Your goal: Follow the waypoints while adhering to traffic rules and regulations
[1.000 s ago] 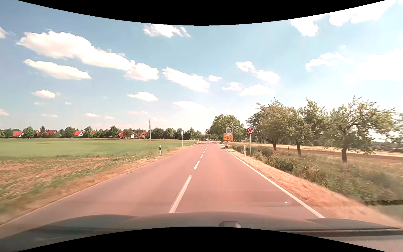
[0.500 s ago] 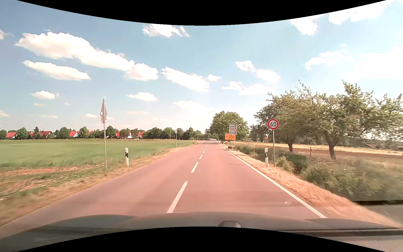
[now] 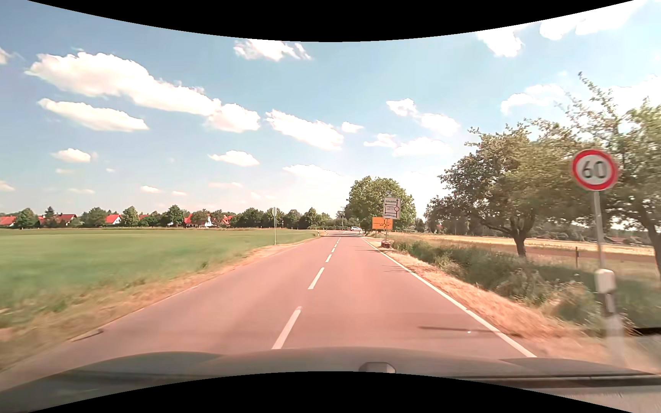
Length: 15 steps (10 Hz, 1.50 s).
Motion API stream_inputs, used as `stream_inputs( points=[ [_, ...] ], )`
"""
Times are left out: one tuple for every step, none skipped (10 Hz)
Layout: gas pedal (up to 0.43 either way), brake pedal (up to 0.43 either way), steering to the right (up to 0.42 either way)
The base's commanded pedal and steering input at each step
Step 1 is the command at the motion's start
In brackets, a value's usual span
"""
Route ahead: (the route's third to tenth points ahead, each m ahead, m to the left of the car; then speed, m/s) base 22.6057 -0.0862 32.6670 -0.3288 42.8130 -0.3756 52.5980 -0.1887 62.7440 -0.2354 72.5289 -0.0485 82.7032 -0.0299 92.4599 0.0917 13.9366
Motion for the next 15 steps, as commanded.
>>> stream_inputs(
  points=[
    [0.067,0.0,-0.001],
    [0.067,0.0,0.0],
    [0.067,0.0,0.0],
    [0.067,0.0,0.0],
    [0.067,0.0,0.0],
    [0.067,0.0,0.0],
    [0.067,0.0,0.0],
    [0.067,0.0,0.0],
    [0.067,0.0,-0.001],
    [0.067,0.0,-0.001],
    [0.067,0.0,0.0],
    [0.059,0.0,0.0],
    [0.059,0.0,-0.001],
    [0.047,0.0,-0.001],
    [0.047,0.0,0.0]
  ],
)
